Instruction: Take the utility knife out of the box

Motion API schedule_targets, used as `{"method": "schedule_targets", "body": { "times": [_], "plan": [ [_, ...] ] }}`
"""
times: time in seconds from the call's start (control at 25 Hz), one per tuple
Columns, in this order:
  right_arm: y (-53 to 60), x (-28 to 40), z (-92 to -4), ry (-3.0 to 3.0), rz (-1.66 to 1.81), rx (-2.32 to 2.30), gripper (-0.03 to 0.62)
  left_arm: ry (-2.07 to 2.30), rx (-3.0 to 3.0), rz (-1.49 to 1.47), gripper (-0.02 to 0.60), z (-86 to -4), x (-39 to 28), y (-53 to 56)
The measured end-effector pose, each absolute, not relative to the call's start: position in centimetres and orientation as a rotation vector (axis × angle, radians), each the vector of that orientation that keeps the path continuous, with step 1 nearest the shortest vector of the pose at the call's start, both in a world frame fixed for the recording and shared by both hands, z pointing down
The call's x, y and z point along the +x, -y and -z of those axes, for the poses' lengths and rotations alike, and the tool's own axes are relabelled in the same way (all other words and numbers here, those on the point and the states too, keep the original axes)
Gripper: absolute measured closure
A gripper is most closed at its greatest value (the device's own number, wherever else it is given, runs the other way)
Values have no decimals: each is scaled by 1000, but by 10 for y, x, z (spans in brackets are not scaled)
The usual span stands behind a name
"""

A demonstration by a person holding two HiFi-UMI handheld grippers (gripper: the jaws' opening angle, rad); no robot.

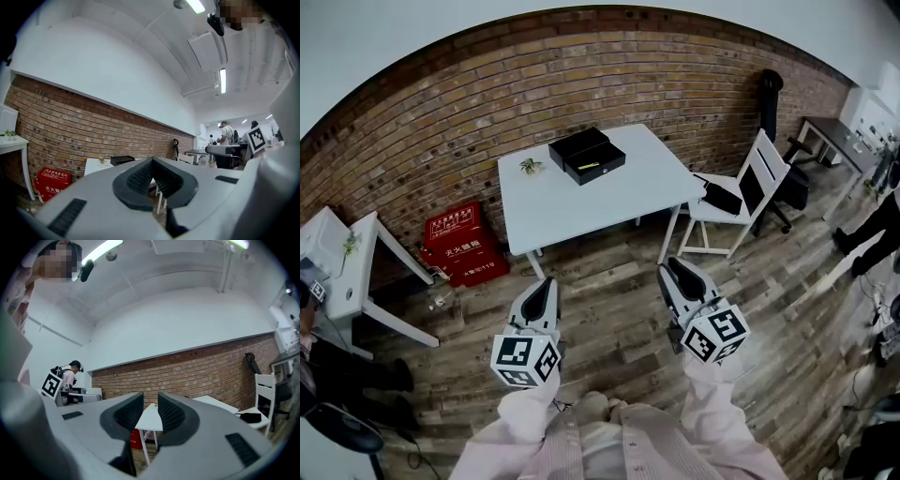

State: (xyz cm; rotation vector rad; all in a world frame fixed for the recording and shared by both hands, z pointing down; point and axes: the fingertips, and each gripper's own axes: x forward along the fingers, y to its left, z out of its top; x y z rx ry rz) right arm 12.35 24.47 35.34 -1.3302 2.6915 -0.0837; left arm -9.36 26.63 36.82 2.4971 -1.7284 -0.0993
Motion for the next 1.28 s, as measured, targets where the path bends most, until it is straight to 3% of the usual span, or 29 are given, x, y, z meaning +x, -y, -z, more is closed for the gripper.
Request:
{"method": "schedule_targets", "body": {
  "times": [0.36, 1.28],
  "plan": [
    [-226, 130, -363, -2662, 129, -1365, 447, 1741, 2475, 88, 589, -373, -92, -252],
    [-72, 135, -379, -2592, 220, -1401, 445, 1707, 2410, 66, 589, -401, -105, -94]
  ]
}}
